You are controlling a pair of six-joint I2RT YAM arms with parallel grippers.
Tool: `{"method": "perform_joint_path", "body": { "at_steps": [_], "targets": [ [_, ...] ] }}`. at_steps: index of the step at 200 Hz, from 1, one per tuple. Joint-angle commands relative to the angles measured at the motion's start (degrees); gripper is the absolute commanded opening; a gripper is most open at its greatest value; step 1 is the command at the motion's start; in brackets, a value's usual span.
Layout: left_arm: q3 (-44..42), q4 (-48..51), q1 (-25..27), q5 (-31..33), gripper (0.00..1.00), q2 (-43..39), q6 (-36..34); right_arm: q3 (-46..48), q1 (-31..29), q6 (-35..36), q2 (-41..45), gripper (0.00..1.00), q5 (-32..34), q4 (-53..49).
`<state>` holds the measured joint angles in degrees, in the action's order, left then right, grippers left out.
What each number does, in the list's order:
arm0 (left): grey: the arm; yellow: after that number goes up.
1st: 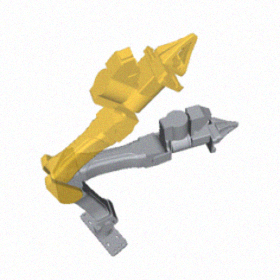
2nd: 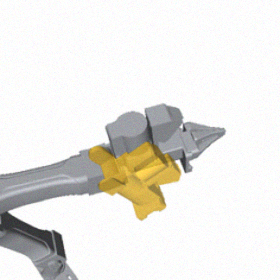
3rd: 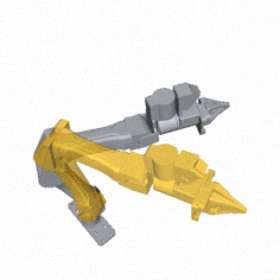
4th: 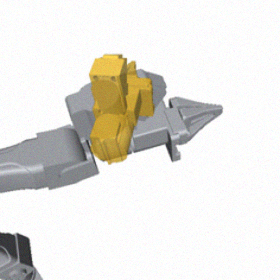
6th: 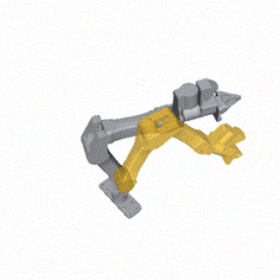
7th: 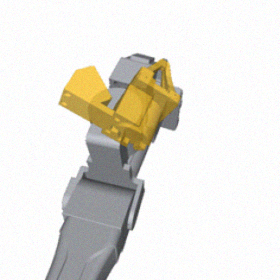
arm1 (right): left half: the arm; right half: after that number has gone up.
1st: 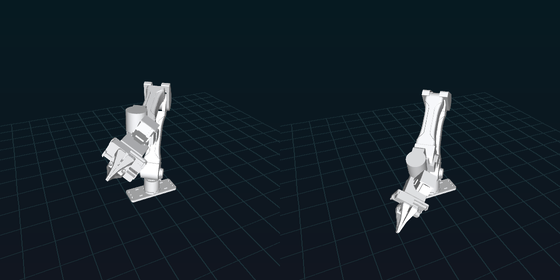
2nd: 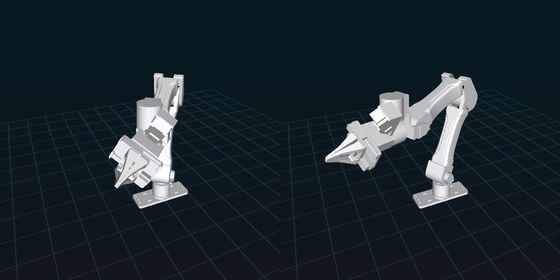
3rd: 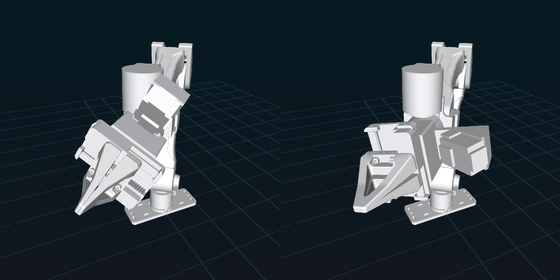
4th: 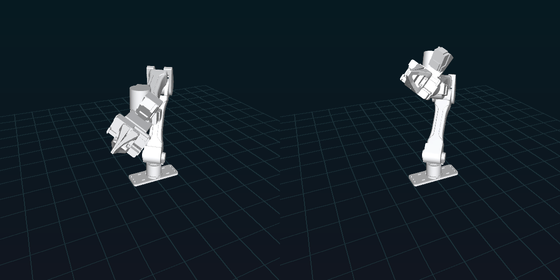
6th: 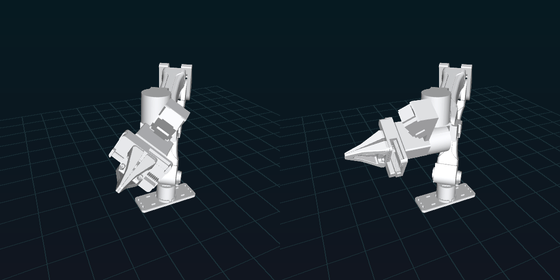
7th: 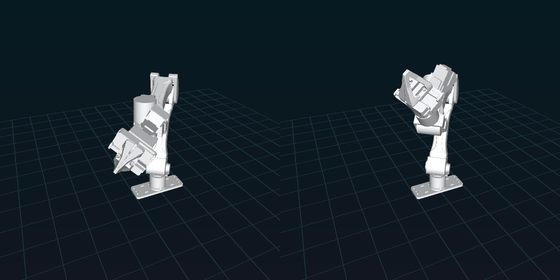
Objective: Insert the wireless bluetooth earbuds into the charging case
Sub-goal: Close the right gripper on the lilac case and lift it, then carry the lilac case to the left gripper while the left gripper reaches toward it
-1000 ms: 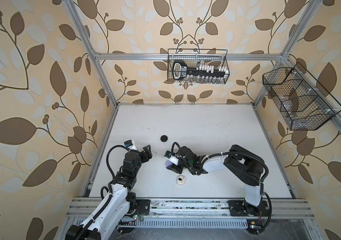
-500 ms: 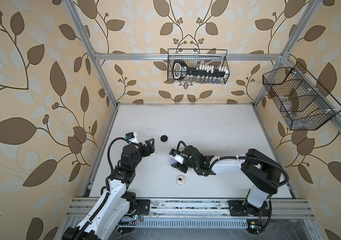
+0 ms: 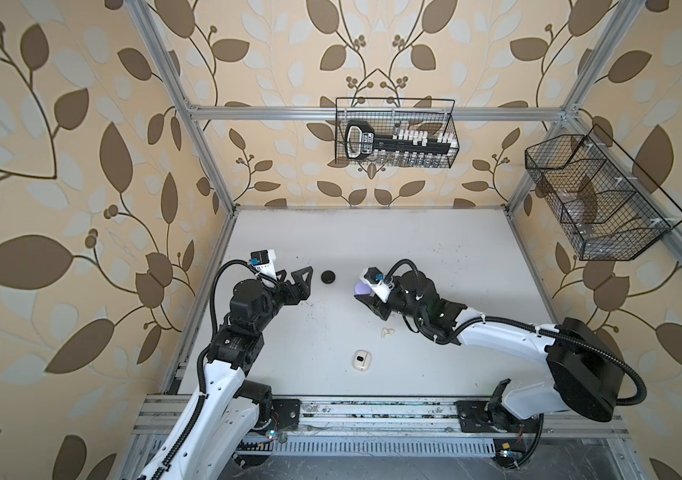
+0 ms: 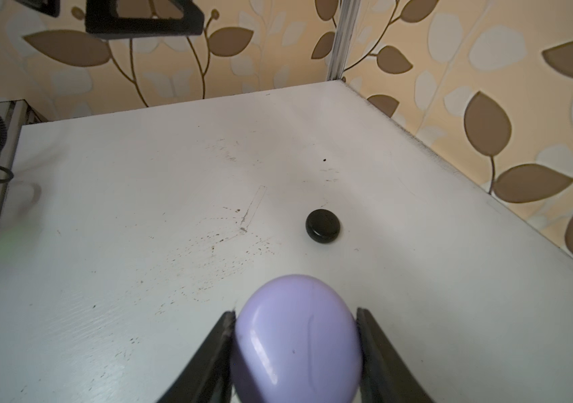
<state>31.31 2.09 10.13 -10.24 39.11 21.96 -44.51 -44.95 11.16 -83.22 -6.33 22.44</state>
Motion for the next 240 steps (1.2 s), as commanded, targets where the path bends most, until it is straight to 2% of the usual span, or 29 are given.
{"method": "perform_joint_path", "body": {
  "at_steps": [1, 18, 45, 69, 86, 107, 118, 138, 154, 176, 191, 240],
  "targets": [
    [1.9, -1.6, -0.1, -0.2, 0.88, 0.0, -2.3, -3.7, 1.7, 5.3, -1.1, 0.36, -4.5, 4.3],
    [3.0, -0.4, -0.1, -4.6, 0.86, -1.1, -1.7, -6.9, 2.5, 7.0, -0.2, 0.35, -6.3, -1.2],
    [1.1, -2.6, -0.1, -12.1, 0.87, -3.8, -0.9, -5.8, 1.1, 8.1, 4.5, 0.33, -0.5, -5.9],
    [3.1, -6.1, 0.0, -21.1, 0.86, -4.5, 2.1, 2.5, -2.8, 9.9, 13.3, 0.35, 3.9, -2.1],
    [3.9, -7.9, 0.0, -26.6, 0.86, -4.3, 3.7, 6.3, -4.0, 10.8, 18.5, 0.37, 2.1, 0.4],
    [3.8, -10.4, 0.0, -33.2, 0.81, -3.4, 4.7, 6.4, -5.1, 10.1, 20.8, 0.35, 2.6, 0.8],
    [3.6, -11.7, 0.0, -35.9, 0.80, -3.3, 5.1, 6.0, -7.1, 10.9, 21.2, 0.32, 5.6, 0.4],
    [1.9, -16.4, 0.9, -37.6, 0.81, -4.4, 7.3, 6.8, -11.1, 13.2, 22.0, 0.31, 10.9, 1.3],
    [1.7, -17.9, 2.7, -39.2, 0.78, -4.9, 6.4, 7.8, -13.3, 14.7, 22.3, 0.30, 13.6, 2.8],
    [2.5, -16.6, 6.8, -40.0, 0.76, -4.5, 1.4, 7.6, -14.6, 16.0, 22.2, 0.29, 16.4, 3.2],
    [3.7, -12.5, 9.5, -40.0, 0.68, -3.7, -2.4, 7.2, -14.8, 16.1, 22.0, 0.27, 17.1, 3.6],
    [2.1, -12.5, 15.7, -40.5, 0.66, -0.7, -9.6, 7.4, -16.2, 18.0, 22.0, 0.27, 20.0, 4.8]
  ]
}}
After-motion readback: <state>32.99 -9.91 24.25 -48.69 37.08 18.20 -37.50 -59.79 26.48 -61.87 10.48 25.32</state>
